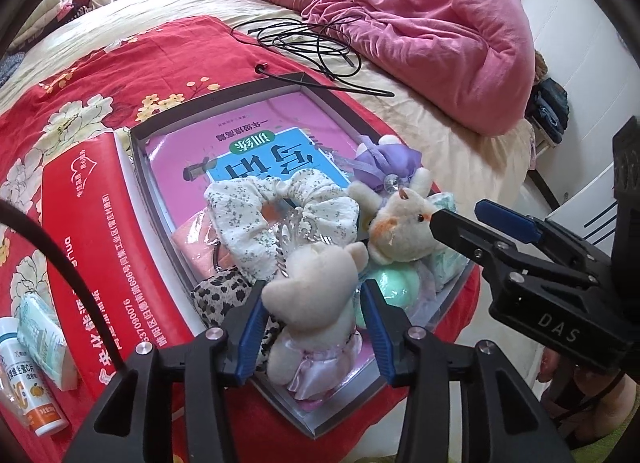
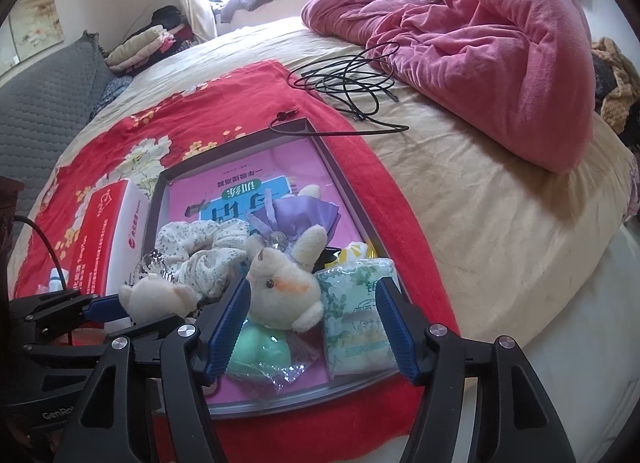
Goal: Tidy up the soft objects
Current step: 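Open right tool to release bunny while left opens to release teddy bear, then withdraw both open tools from the tray toward the remaining items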
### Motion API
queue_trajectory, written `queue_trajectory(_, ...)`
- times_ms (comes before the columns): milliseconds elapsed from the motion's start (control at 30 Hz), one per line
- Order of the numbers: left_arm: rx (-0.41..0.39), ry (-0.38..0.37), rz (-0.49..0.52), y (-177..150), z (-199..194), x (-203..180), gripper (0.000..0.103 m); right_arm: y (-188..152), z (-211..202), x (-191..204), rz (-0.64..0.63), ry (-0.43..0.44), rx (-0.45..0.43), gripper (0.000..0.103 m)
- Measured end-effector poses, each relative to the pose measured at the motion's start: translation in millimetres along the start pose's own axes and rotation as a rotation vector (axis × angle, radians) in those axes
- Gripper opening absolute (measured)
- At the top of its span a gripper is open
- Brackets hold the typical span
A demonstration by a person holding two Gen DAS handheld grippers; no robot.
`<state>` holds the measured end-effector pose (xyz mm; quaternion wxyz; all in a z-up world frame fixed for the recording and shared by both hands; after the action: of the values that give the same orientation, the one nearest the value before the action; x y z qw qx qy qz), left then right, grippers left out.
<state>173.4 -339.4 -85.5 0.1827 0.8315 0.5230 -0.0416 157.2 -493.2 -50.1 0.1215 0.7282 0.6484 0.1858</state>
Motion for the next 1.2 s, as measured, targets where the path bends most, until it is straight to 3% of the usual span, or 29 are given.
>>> queue_trajectory(533, -0.024, -0.034, -0.008, -10, -16, 1, 0.057, -2, -7, 5, -0.005, -0.011, -0.008, 0.072)
queue_trajectory(1200, -0.118, 0.008, -0.011, -21, -64, 0, 0.064, 1, -37, 10, 0.009, -0.046, -0.065, 0.076)
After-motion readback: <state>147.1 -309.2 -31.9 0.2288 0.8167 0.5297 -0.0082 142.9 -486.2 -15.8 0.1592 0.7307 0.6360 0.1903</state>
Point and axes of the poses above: each gripper's, at about its wrist camera, not at the fingertips, and z roughly the way its jaws point, x to its left, y to its top, the point moved 6 cm from there along z, roughly the way its jaws point, and after that the axes turned 12 degrees about x, right-handed, at the moved point
